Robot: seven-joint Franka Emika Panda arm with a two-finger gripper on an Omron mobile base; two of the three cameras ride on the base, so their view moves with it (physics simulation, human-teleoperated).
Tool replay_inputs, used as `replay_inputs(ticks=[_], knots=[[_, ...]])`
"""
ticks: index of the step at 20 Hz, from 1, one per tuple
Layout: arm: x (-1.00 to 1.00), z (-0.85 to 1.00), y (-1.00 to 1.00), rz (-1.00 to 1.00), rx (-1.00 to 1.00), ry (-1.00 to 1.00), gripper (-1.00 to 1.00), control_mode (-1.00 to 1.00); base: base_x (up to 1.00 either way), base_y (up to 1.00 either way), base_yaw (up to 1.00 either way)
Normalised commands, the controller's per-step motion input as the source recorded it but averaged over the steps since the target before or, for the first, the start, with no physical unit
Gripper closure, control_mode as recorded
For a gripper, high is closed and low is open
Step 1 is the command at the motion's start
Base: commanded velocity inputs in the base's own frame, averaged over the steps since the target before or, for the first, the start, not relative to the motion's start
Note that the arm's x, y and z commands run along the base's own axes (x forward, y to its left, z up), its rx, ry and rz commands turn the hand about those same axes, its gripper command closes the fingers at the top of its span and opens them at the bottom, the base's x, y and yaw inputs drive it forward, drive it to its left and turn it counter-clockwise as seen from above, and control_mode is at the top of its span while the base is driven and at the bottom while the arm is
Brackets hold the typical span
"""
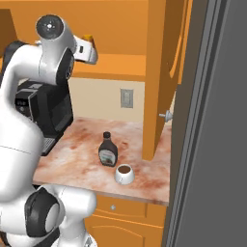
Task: Pick the syrup bottle and honey bottle from the cabinet and place them next to the mug.
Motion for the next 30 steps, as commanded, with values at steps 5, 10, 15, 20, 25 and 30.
replay_inputs(ticks=[5,10,15,20,25,30], knots=[[0.56,0.04,0.00,0.07,-0.01,0.01,-1.00,-1.00,0.00,0.00,0.00],[0.46,0.07,0.07,0.05,-0.05,0.00,-1.00,-1.00,0.00,0.00,0.00],[0.50,0.00,0.16,0.01,-0.10,0.02,-1.00,-1.00,0.00,0.00,0.00],[0.43,-0.09,0.15,0.00,-0.12,0.00,-1.00,-1.00,0.00,0.00,0.00],[0.52,0.00,0.04,0.00,-0.05,0.00,-1.00,-1.00,0.00,0.00,0.00],[0.53,0.00,0.00,0.00,0.00,0.00,-1.00,-1.00,0.00,0.00,0.00]])
